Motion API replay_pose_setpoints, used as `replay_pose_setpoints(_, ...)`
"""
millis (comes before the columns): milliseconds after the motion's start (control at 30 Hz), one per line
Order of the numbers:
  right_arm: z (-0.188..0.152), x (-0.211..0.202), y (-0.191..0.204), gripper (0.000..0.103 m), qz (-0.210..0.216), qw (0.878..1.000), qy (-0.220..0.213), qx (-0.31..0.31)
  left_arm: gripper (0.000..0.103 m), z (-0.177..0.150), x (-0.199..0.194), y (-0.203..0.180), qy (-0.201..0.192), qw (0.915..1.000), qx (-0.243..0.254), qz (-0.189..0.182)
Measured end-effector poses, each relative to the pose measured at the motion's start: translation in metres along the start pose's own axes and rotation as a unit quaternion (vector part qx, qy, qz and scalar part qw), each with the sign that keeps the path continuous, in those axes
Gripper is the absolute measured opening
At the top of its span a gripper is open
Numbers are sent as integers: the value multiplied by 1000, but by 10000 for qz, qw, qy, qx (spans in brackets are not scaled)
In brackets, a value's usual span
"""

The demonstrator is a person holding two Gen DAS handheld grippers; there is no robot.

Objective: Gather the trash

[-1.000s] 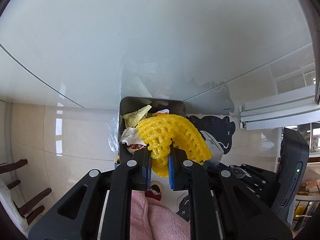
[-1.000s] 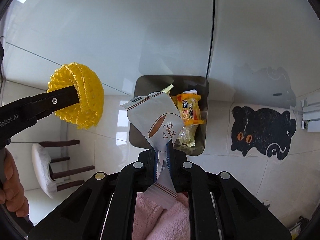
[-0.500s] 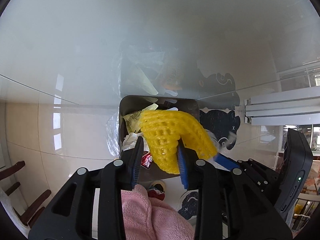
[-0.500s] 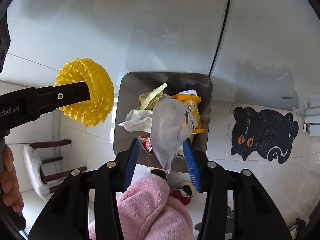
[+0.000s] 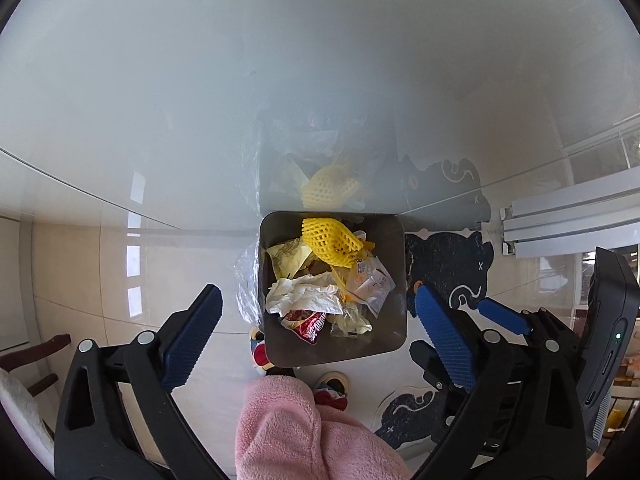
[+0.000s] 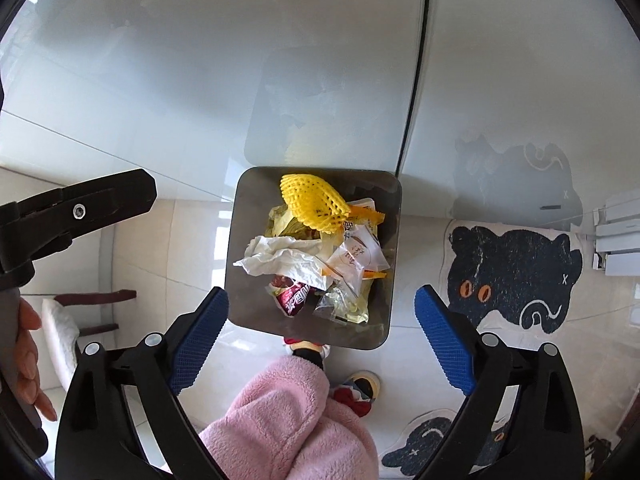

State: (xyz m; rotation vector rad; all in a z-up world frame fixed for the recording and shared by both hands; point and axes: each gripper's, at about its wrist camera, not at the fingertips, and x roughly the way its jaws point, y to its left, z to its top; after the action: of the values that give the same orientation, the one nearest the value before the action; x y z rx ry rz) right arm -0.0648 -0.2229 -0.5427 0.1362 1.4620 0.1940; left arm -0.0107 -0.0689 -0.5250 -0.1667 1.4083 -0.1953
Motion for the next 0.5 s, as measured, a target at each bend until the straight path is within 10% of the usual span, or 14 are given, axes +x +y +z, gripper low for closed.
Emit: replay_pose_setpoints(500,-20,-142,10,95,-45,9967,-794,-174,95,-23,-135,-25,-749,9972,-76,-8)
